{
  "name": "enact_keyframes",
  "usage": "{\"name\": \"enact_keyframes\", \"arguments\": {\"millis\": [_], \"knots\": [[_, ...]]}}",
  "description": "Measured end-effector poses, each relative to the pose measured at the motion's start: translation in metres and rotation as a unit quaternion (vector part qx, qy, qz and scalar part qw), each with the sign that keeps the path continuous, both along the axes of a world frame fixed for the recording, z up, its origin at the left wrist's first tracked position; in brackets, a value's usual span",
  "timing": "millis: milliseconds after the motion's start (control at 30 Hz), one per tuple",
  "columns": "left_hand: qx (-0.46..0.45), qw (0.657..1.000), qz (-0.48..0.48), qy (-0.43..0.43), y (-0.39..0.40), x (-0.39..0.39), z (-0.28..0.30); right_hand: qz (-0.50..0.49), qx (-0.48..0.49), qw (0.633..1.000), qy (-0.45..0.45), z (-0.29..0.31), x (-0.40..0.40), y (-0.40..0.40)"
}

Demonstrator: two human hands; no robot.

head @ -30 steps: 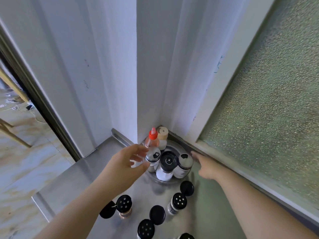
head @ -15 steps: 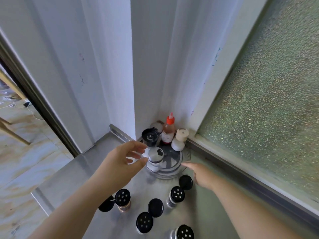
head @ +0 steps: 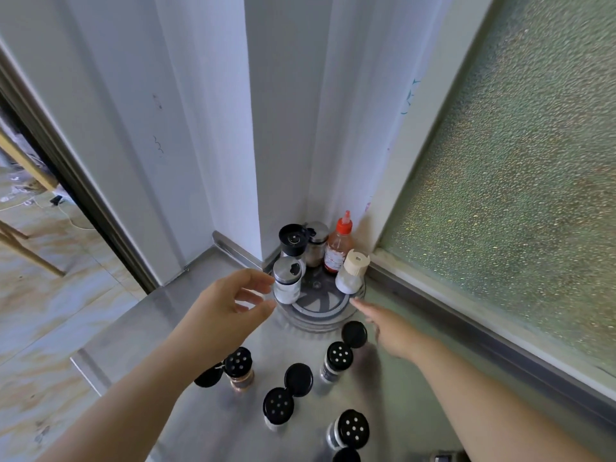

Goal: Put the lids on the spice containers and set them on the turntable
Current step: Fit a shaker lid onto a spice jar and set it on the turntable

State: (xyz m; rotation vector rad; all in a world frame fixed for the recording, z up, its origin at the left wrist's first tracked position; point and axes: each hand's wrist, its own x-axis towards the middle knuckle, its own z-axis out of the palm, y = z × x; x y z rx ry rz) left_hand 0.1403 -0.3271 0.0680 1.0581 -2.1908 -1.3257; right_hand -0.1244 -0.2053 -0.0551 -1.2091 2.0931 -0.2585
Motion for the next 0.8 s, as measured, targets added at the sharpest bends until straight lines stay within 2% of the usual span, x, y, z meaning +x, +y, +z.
{"name": "enact_keyframes", "arguments": {"millis": [100,167,300,400,467,600,800], "knots": [[0.000,1.000,-0.020,-0.006,0.007,-0.006,0.002,-0.117,-0.054,0.991,-0.035,0.025,0.003,0.013],[-0.003,0.999,-0.036,-0.020,0.011,-0.015,0.000,-0.157,-0.052,0.983,-0.080,0.041,0.013,0.019],[0.000,0.997,-0.065,-0.040,0.026,-0.030,-0.008,-0.156,0.065,0.980,-0.103,0.049,0.040,0.027],[0.003,0.997,-0.067,-0.030,0.037,-0.032,-0.012,-0.134,0.095,0.981,-0.103,0.036,0.064,0.034],[0.004,0.997,-0.068,-0.023,0.040,-0.031,-0.013,-0.122,0.071,0.982,-0.125,0.023,0.074,0.039],[0.003,0.998,-0.062,-0.017,0.043,-0.023,-0.013,-0.164,0.003,0.964,-0.210,0.012,0.078,0.036],[0.002,0.998,-0.051,-0.032,0.042,-0.011,-0.018,-0.206,-0.050,0.948,-0.236,-0.007,0.081,0.034]]}}
